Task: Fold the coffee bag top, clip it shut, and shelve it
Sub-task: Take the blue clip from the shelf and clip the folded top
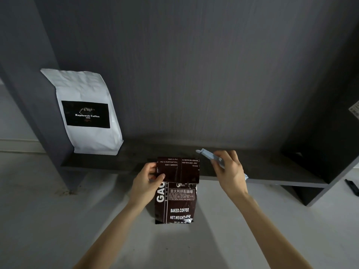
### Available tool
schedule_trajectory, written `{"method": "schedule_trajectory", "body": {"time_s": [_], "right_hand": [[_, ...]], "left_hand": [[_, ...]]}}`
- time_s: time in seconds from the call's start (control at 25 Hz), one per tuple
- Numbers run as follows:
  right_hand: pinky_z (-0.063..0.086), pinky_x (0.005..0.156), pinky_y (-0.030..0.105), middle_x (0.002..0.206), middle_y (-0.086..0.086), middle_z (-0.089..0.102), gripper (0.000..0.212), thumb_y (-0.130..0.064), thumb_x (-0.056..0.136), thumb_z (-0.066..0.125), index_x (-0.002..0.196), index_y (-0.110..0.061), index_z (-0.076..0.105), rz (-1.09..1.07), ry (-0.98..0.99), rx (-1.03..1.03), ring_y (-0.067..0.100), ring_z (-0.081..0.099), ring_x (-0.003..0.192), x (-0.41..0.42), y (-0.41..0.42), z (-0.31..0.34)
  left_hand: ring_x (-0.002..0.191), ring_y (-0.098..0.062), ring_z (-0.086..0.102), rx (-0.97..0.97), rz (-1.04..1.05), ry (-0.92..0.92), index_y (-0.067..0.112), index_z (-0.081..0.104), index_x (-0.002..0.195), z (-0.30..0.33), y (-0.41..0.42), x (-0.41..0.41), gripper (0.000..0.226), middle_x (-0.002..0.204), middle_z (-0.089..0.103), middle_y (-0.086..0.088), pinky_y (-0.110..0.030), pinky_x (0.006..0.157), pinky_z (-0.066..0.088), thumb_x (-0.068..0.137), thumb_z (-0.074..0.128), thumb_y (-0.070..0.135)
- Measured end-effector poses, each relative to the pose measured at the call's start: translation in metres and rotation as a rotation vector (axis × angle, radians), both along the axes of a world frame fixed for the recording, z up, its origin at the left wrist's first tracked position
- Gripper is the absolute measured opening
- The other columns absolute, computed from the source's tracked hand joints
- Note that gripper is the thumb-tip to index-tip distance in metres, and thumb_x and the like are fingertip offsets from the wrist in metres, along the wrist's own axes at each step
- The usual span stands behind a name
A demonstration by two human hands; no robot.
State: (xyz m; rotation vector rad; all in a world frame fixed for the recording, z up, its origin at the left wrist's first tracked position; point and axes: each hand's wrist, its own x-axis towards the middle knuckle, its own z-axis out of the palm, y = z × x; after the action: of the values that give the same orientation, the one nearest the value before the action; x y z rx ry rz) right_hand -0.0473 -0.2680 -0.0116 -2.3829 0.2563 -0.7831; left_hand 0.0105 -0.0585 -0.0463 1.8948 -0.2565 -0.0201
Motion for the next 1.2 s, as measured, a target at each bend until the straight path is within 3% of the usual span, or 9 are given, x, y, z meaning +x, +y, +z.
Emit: {"method": "schedule_trajectory", "body": {"time_s": [0.12,0.24,0.36,0.44,0.56,0.72,0.88,1.12,1.2], "right_hand": [[0.033,0.053,0.014,0.09,0.003,0.05,0.014,-0.016,0.081,0.062,0.094,-0.011,0.059,0.069,-0.08,-0.035,0.016,0.048,0.065,-0.004,0.02,0.013],[0.046,0.058,0.028,0.093,0.004,0.054,0.017,-0.021,0.081,0.062,0.097,-0.016,0.06,0.154,-0.023,-0.042,0.02,0.056,0.07,-0.006,0.04,0.014],[0.053,0.066,0.04,0.098,0.007,0.058,0.021,-0.022,0.083,0.06,0.103,-0.016,0.061,0.204,0.075,0.002,0.024,0.06,0.079,-0.008,0.05,0.007],[0.054,0.068,0.042,0.099,0.007,0.058,0.023,-0.022,0.083,0.06,0.105,-0.016,0.061,0.207,0.112,-0.004,0.024,0.061,0.081,-0.009,0.052,0.003],[0.054,0.069,0.043,0.1,0.008,0.059,0.024,-0.022,0.083,0.06,0.106,-0.015,0.06,0.218,0.115,-0.011,0.024,0.061,0.081,-0.009,0.053,0.0],[0.054,0.07,0.042,0.097,0.009,0.06,0.024,-0.02,0.083,0.06,0.106,-0.013,0.061,0.255,0.075,0.024,0.024,0.061,0.081,-0.008,0.053,0.003],[0.054,0.07,0.04,0.098,0.007,0.06,0.023,-0.022,0.083,0.06,0.105,-0.017,0.061,0.306,0.057,0.011,0.022,0.061,0.081,-0.009,0.054,0.005],[0.052,0.059,0.038,0.097,0.0,0.061,0.019,-0.021,0.08,0.062,0.098,-0.02,0.057,0.257,0.031,-0.079,0.021,0.061,0.073,-0.008,0.053,0.006],[0.05,0.054,0.038,0.093,0.003,0.063,0.015,-0.019,0.08,0.061,0.094,-0.016,0.058,0.262,0.003,-0.108,0.024,0.061,0.066,-0.008,0.053,0.006]], "left_hand": [[0.086,-0.015,0.061,-0.001,0.006,-0.014,0.013,0.054,0.107,0.001,0.0,-0.001,0.03,0.098,0.063,-0.001,-0.017,0.069,0.042,0.078,0.064,0.011],[0.081,-0.009,0.059,0.007,0.008,-0.001,0.013,0.053,0.108,0.003,0.001,-0.001,0.031,0.098,0.062,0.0,-0.015,0.066,0.041,0.079,0.063,0.013],[0.086,-0.015,0.059,0.014,-0.005,0.006,0.012,0.051,0.112,0.007,0.003,-0.003,0.036,0.106,0.061,-0.004,-0.024,0.074,0.043,0.078,0.064,0.013],[0.09,-0.017,0.057,0.047,0.023,-0.059,0.012,0.049,0.114,0.01,0.005,-0.005,0.041,0.11,0.058,-0.001,-0.026,0.077,0.041,0.077,0.065,0.013],[0.084,-0.014,0.053,0.082,0.108,-0.267,0.016,0.051,0.112,0.021,0.01,-0.01,0.04,0.103,0.053,0.006,-0.018,0.067,0.039,0.075,0.067,0.016],[0.073,-0.009,0.051,0.17,-0.019,-0.411,0.016,0.061,0.105,0.034,0.004,-0.015,0.027,0.088,0.057,0.011,-0.013,0.068,0.04,0.078,0.064,0.013],[0.061,-0.002,0.055,0.068,-0.002,-0.298,0.013,0.067,0.1,0.034,-0.002,-0.013,0.019,0.073,0.061,0.013,-0.001,0.058,0.038,0.081,0.06,0.016],[0.054,0.006,0.057,-0.088,-0.029,-0.157,0.009,0.064,0.103,0.036,-0.008,-0.01,0.021,0.084,0.069,-0.002,-0.003,0.06,0.044,0.085,0.055,0.015],[0.05,0.006,0.054,-0.125,-0.034,-0.103,0.009,0.065,0.101,0.04,-0.008,-0.008,0.02,0.075,0.067,-0.001,-0.002,0.058,0.042,0.085,0.054,0.016]]}}
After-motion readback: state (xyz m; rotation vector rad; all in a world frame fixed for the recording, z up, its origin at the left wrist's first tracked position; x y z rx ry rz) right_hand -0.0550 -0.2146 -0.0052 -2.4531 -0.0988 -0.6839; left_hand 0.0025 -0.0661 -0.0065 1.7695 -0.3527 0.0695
